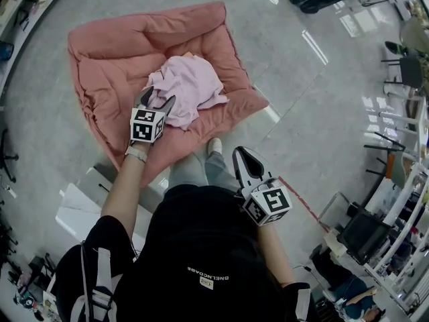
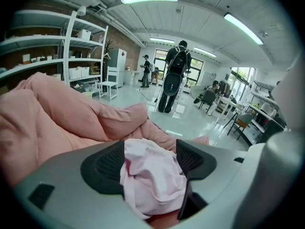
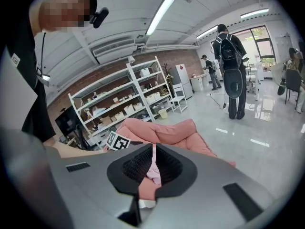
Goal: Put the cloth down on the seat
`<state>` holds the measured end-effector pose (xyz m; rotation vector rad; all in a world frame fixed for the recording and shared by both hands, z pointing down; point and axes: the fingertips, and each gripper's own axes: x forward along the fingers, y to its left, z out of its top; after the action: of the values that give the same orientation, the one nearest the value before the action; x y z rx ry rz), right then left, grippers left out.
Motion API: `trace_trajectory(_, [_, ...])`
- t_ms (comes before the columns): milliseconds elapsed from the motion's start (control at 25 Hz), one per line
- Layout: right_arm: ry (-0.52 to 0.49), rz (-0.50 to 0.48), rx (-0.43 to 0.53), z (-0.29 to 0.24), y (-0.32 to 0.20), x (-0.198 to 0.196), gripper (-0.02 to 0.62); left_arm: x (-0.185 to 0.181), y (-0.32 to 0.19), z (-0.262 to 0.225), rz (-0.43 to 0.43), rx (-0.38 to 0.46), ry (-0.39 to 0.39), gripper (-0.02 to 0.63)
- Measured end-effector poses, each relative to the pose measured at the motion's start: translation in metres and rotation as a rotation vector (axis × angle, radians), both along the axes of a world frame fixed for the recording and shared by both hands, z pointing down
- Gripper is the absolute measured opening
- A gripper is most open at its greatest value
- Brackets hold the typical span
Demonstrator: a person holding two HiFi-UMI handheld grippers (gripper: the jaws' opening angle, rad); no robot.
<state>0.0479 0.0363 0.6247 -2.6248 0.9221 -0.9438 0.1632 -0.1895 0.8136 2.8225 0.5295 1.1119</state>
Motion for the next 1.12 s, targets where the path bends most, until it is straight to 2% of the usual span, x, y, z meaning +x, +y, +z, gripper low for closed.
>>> trace_trajectory(280, [0.033, -0.058, 0.025, -0.012, 0.001, -0.001, 0.041, -0.005, 0.014, -0.069, 0.013, -0.025, 0.122, 0.325])
trace_trajectory(400, [0.046, -0.079, 0.044, -0.019, -0.004, 0.001, 0.041, -0.013, 0.019, -0.109, 0.021, -0.064, 0.186, 0.325])
trace_trajectory(600, [0.083, -0.140, 0.081, -0.038, -0.025, 0.003, 0.041, -0.028, 0.012, -0.179, -0.017, -0.111, 0.304, 0.324])
trace_trajectory(880, [0.139, -0.236, 0.136, -0.078, -0.027, 0.003, 0.041, -0.068, 0.029, -0.269, -0.027, -0.116, 0.440, 0.324])
trace_trajectory(1120, [0.175, -0.327, 0.177, -0.110, -0.072, -0.003, 0.041, -0.114, 0.007, -0.322, -0.040, -0.081, 0.518, 0.322])
